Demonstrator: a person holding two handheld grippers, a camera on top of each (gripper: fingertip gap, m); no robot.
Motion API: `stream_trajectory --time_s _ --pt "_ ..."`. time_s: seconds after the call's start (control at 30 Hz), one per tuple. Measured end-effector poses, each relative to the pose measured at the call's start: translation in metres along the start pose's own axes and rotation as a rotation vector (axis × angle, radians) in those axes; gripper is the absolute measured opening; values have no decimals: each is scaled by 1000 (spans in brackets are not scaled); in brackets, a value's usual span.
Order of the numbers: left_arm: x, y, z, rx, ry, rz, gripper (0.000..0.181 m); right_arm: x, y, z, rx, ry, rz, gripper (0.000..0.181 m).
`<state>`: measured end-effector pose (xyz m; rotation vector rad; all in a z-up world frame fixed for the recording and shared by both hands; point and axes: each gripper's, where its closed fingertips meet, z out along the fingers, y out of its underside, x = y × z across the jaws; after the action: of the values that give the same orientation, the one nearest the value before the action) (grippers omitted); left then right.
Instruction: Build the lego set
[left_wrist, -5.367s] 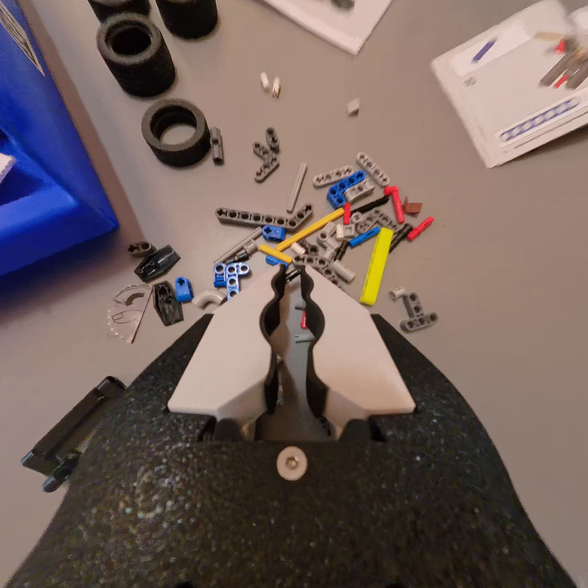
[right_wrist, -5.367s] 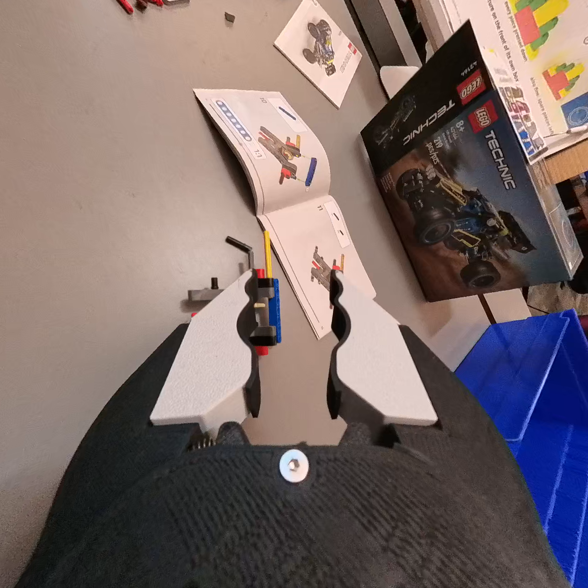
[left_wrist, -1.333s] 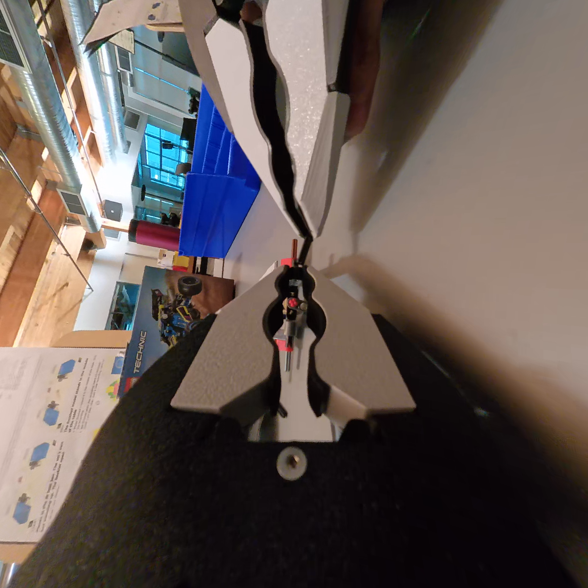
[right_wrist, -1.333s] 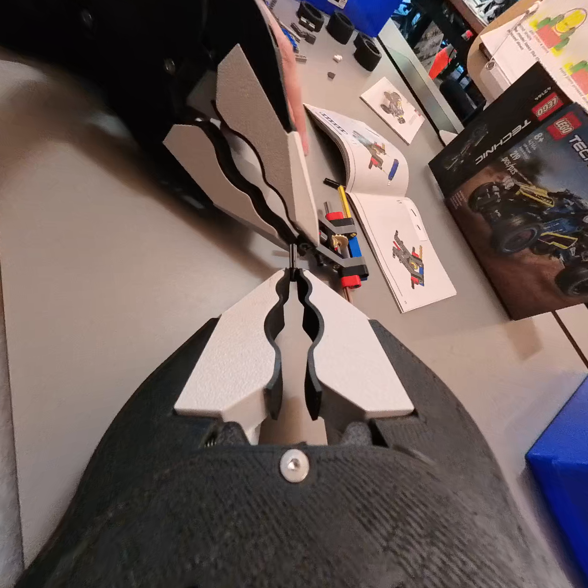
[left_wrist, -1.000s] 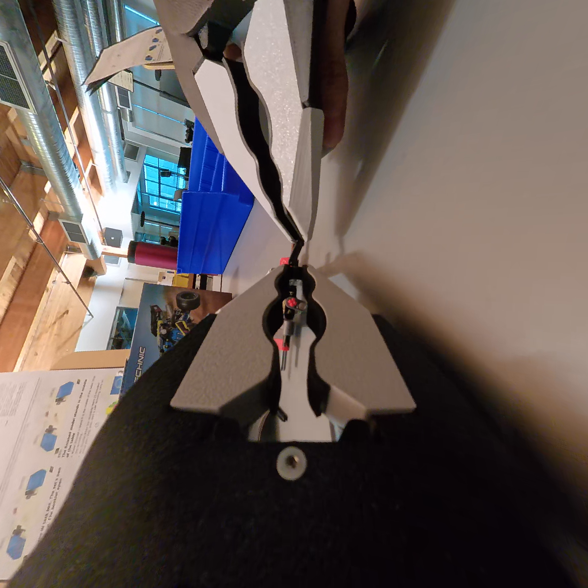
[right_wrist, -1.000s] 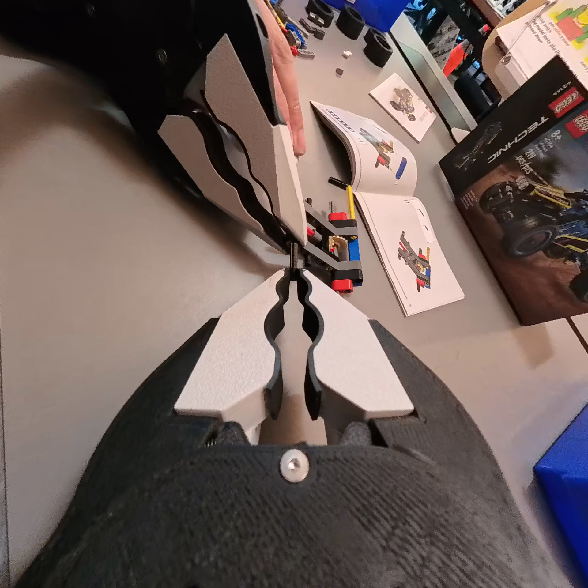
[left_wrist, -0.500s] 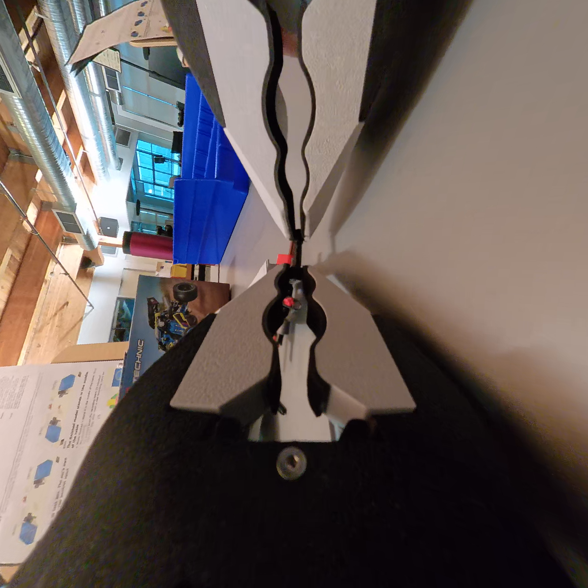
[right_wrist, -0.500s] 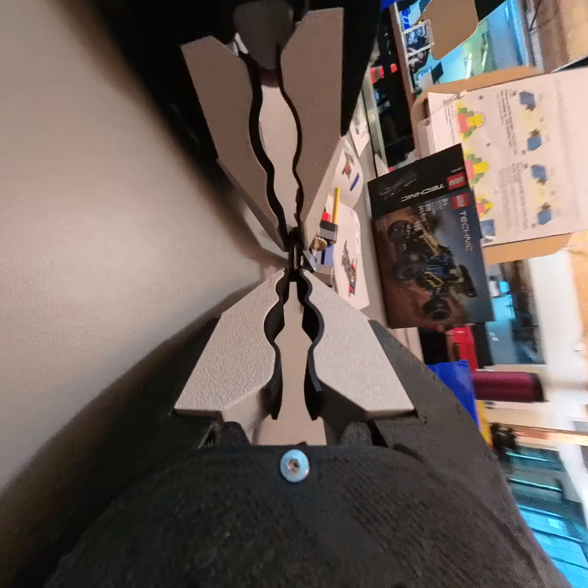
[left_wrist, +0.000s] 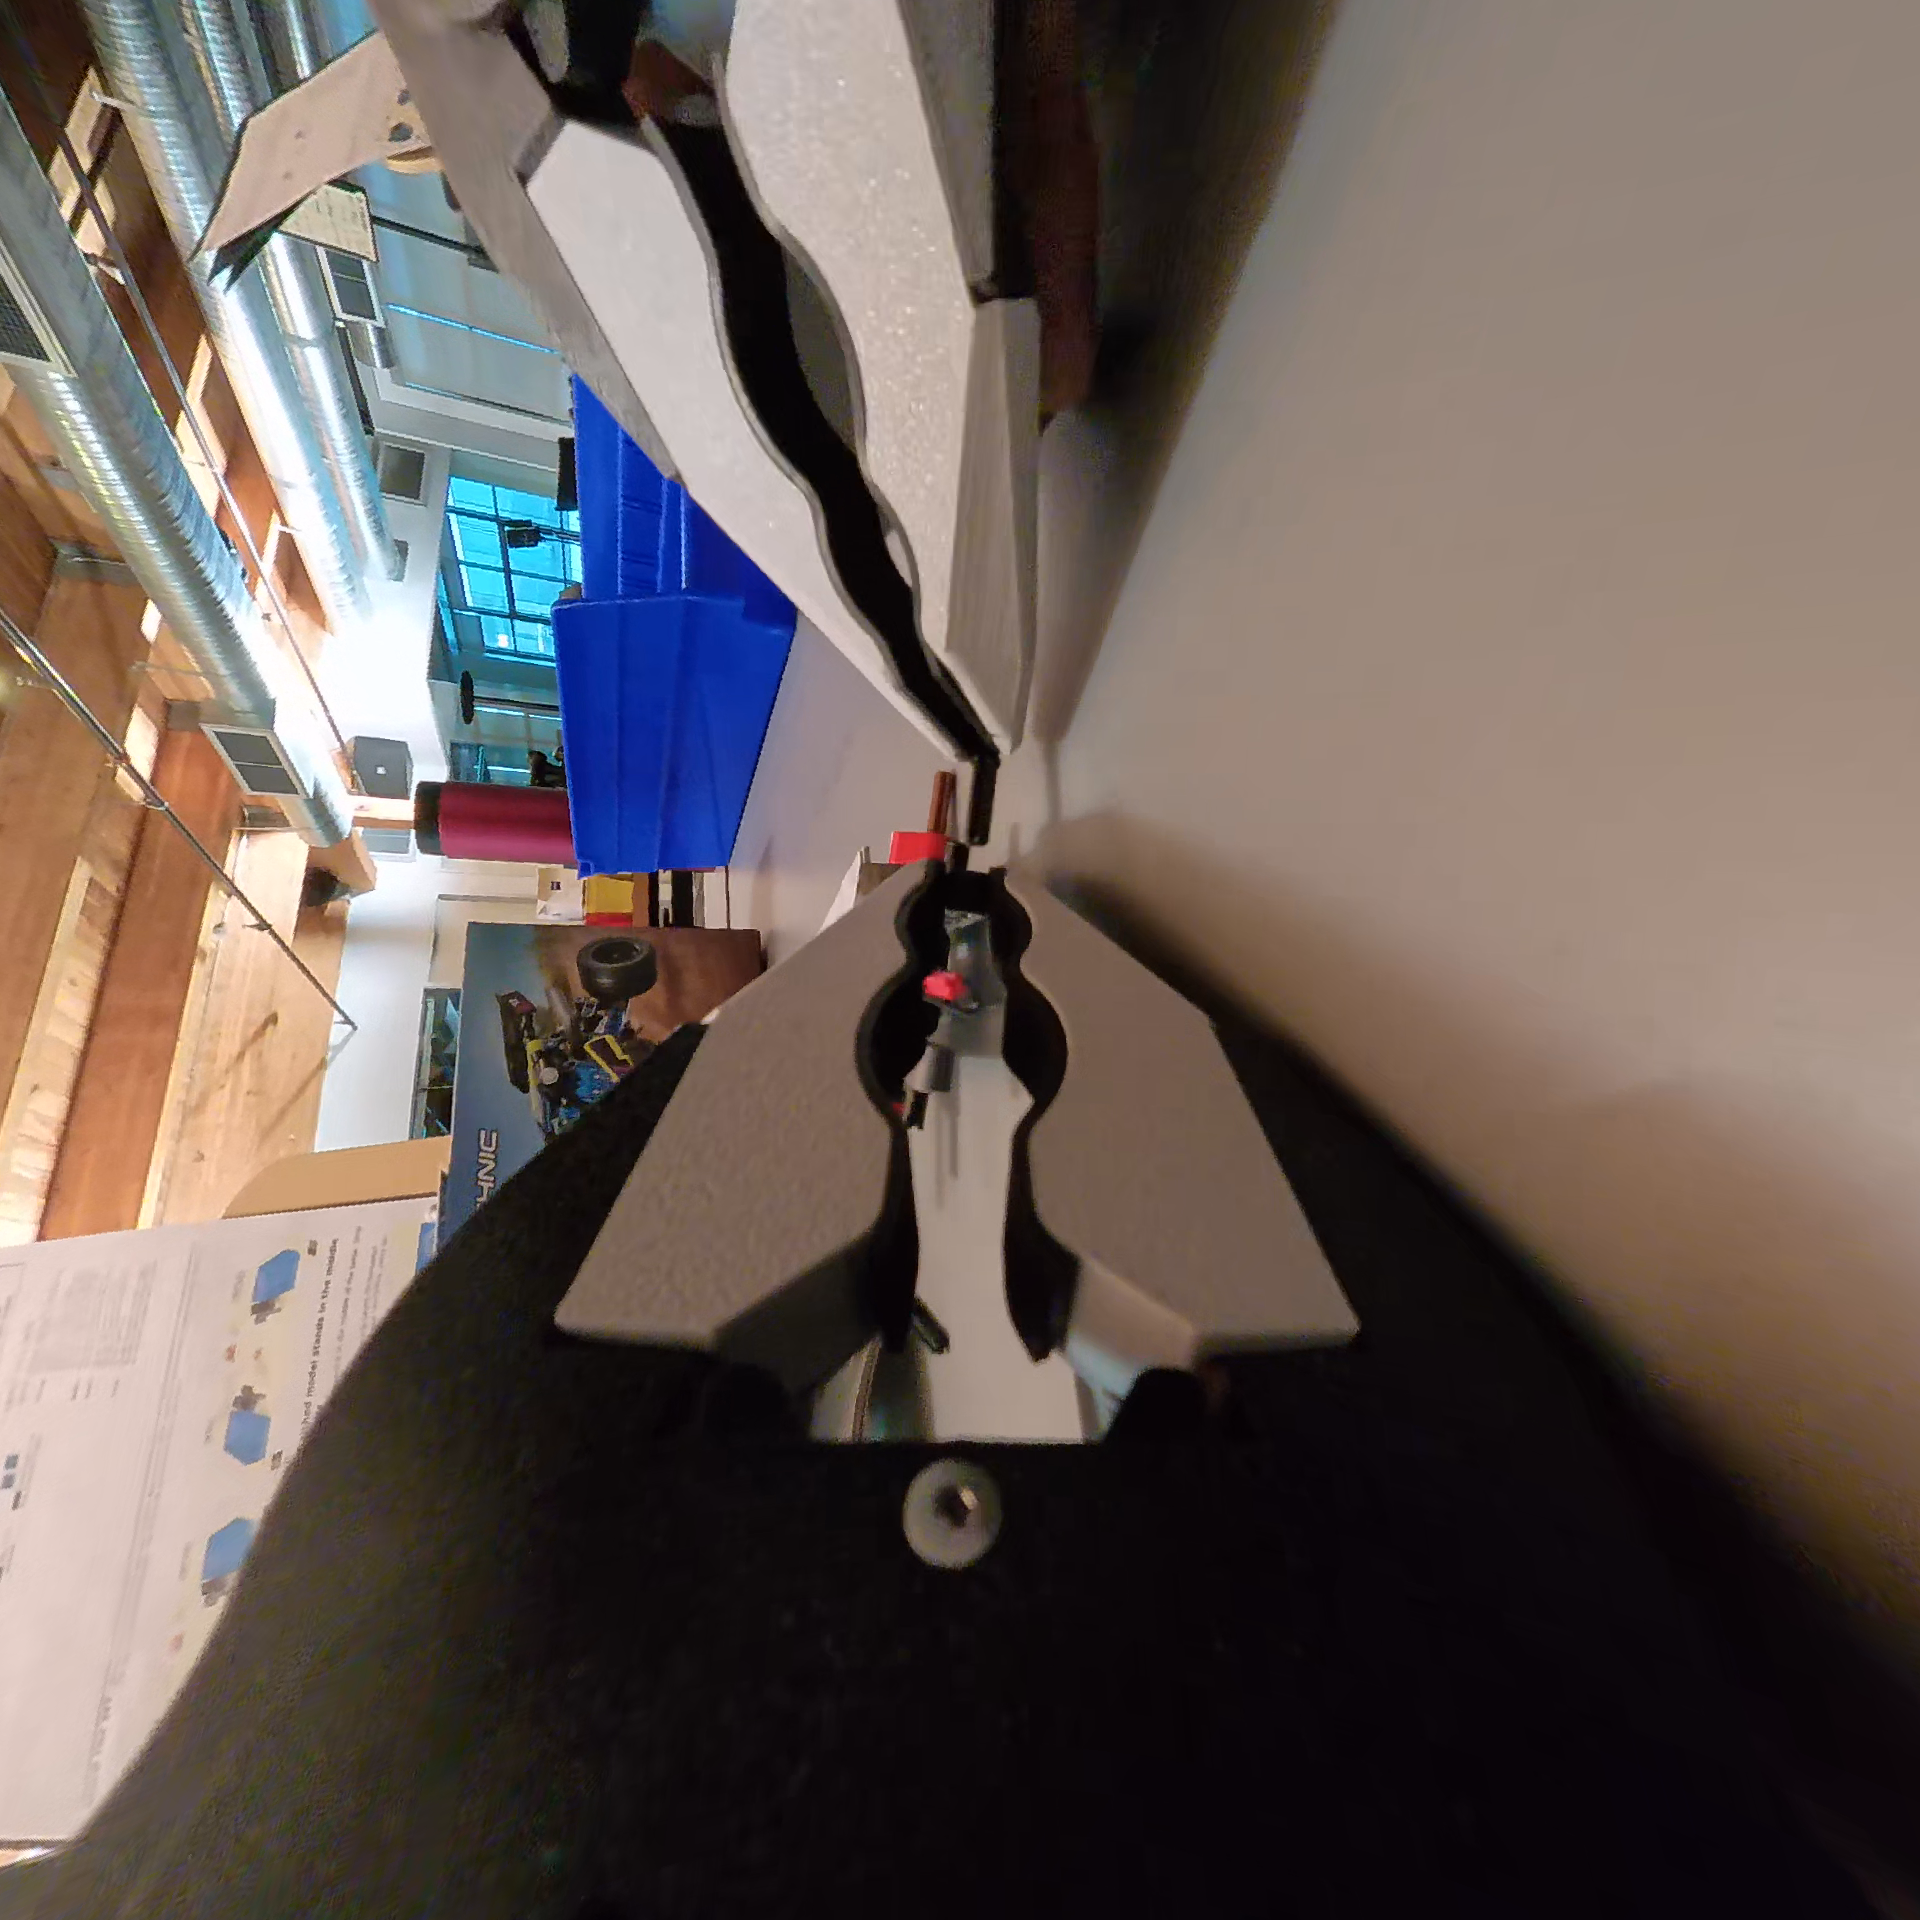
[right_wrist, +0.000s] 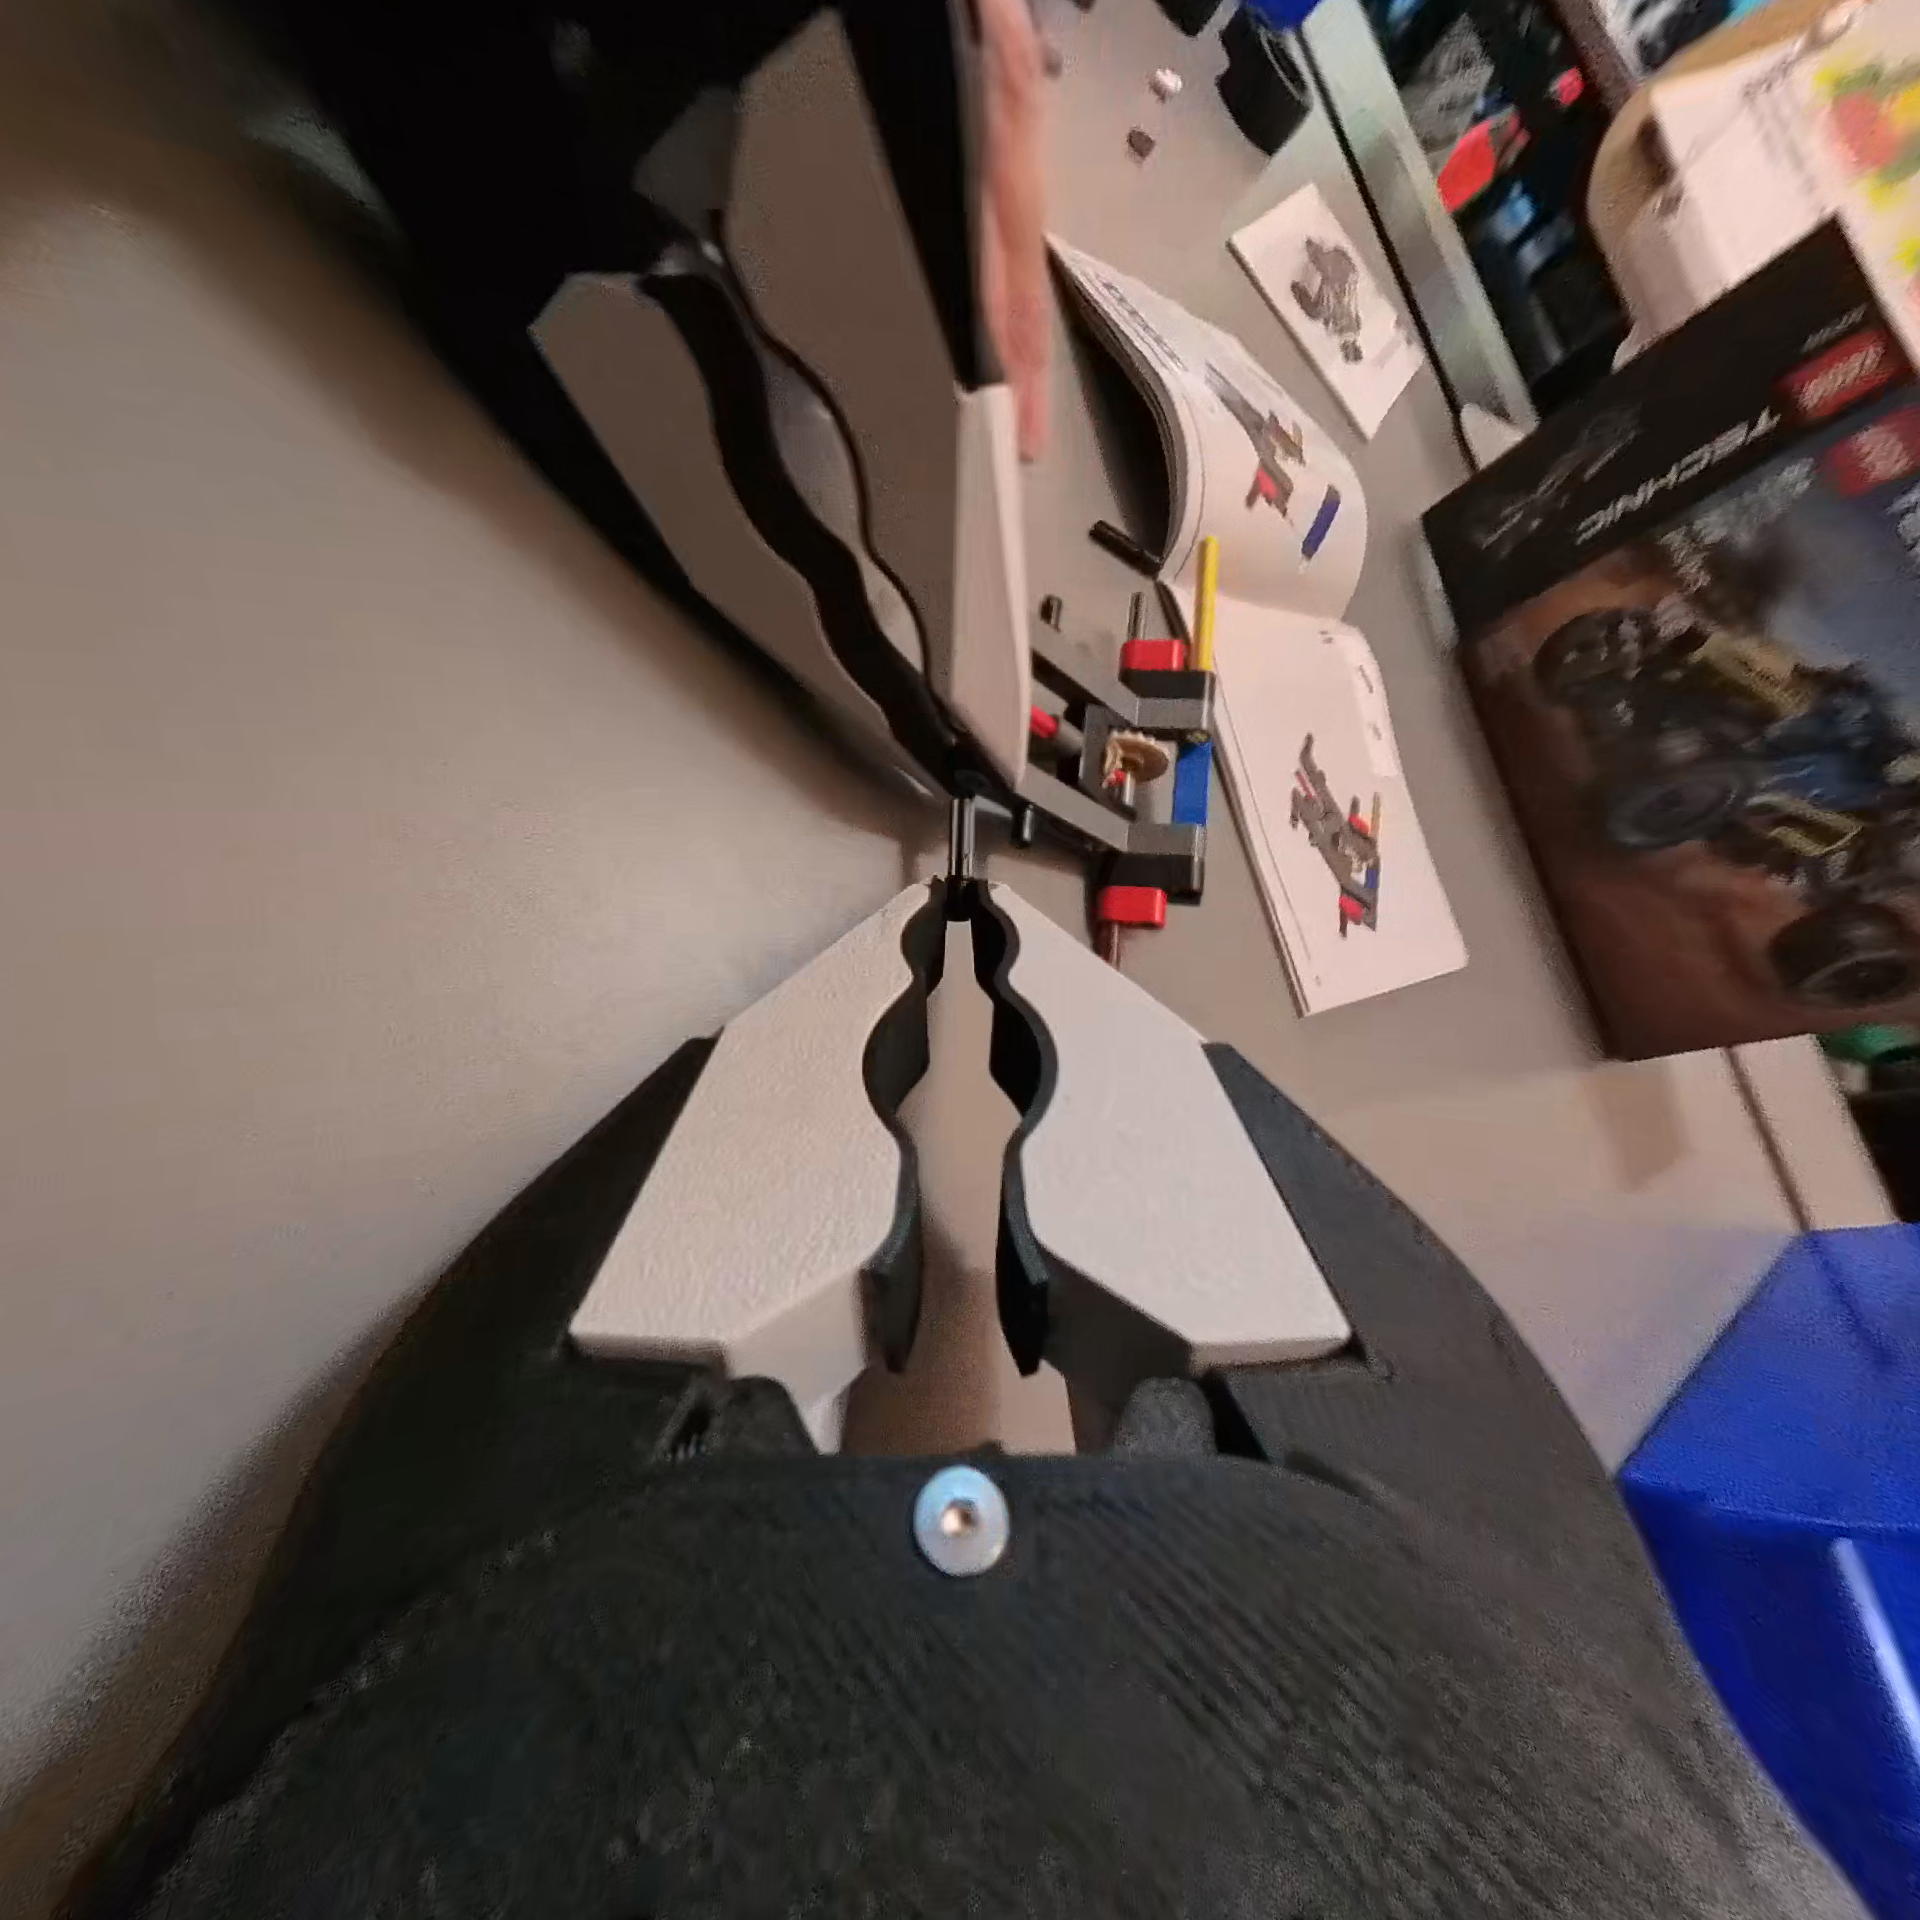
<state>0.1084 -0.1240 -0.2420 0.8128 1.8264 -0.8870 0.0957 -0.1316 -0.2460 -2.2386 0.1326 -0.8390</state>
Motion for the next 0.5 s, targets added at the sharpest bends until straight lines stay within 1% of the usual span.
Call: stream_trajectory --time_s 0.1,0.17,0.3,0.37,0.43,0.5 --pt "0 -1 -1 3 -2 9 6 -1 4 1 -18 -73 85 2" --pt "0 -1 -1 2 -5 20 5 -6 4 0 -24 -154 156 2" --pt "0 -1 -1 3 -8 38 5 -8 8 -3 -42 -261 283 7" --pt "1 -2 -1 0 -10 54 5 -7 9 -2 -48 -285 331 9" --pt "1 -2 -1 -5 -16 75 5 -9 9 -2 -52 -318 369 5" --pt "1 -2 -1 -7 -21 91 5 -9 9 -2 -60 -317 407 6"
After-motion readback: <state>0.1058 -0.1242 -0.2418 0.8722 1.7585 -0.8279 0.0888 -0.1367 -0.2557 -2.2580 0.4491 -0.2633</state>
